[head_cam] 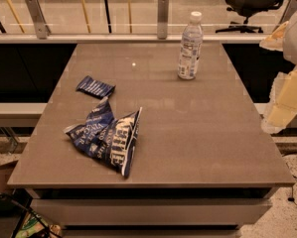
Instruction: Knock blue plastic bottle over
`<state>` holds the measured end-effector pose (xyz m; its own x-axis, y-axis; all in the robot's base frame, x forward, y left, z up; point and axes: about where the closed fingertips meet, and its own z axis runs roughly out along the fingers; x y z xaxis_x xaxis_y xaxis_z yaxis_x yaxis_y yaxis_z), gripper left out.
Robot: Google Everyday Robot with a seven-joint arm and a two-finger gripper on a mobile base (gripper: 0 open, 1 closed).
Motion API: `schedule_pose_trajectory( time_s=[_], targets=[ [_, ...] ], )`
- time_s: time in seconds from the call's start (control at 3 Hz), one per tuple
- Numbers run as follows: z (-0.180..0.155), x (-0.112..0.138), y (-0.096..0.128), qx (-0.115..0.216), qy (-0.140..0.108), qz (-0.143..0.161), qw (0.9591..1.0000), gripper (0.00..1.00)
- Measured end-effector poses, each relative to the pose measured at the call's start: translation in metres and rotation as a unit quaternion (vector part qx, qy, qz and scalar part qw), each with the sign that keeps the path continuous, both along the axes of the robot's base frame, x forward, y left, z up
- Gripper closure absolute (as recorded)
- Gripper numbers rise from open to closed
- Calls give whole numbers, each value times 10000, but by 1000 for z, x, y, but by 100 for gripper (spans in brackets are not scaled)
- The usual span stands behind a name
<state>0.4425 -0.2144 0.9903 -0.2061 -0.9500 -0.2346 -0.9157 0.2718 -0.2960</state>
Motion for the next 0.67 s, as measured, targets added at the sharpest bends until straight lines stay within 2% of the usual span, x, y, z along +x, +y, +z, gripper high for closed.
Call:
schedule_pose_trajectory(
  time_s=[0.33, 0.67],
  targets=[
    [5, 13, -5, 308, -91, 43, 9995, 0],
    [9, 33, -15, 830, -179, -39, 9964, 0]
  ],
)
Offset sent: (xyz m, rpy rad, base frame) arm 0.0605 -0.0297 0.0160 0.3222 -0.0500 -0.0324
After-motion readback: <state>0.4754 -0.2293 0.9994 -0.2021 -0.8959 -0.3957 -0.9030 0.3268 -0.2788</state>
